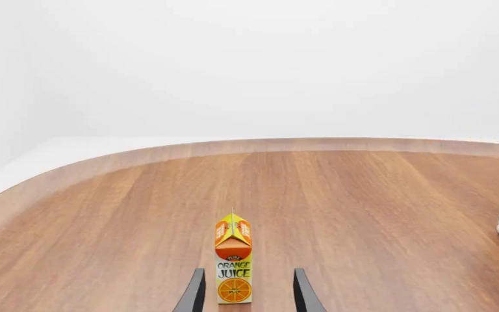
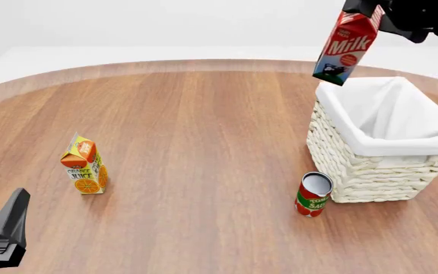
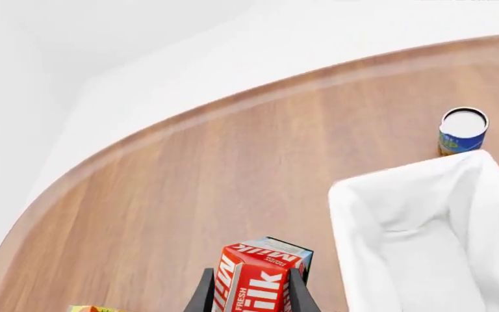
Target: Pick the milk and place it in the basket.
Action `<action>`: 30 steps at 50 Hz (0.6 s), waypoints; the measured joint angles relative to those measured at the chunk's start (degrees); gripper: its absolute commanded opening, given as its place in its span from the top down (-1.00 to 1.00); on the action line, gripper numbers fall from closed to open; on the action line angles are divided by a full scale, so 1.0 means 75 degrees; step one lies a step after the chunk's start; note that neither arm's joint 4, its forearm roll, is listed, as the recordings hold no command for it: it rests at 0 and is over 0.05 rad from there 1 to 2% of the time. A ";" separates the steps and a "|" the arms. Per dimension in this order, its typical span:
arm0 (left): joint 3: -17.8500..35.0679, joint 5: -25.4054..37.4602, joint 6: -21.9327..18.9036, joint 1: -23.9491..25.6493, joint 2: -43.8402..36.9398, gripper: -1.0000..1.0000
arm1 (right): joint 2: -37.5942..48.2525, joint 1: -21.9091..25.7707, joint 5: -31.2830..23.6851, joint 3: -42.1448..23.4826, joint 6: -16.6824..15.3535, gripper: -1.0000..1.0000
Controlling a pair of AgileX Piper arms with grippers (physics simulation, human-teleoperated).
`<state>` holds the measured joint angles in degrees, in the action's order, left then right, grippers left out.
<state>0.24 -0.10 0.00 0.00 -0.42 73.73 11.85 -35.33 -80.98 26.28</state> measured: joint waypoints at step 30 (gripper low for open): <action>0.0000 0.0000 0.0000 0.0000 0.0000 -1.00 | -0.0447 -0.1081 0.0048 0.0551 0.0002 1.00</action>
<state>0.24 -0.10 0.00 0.00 -0.42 70.38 3.74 -34.97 -76.85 26.30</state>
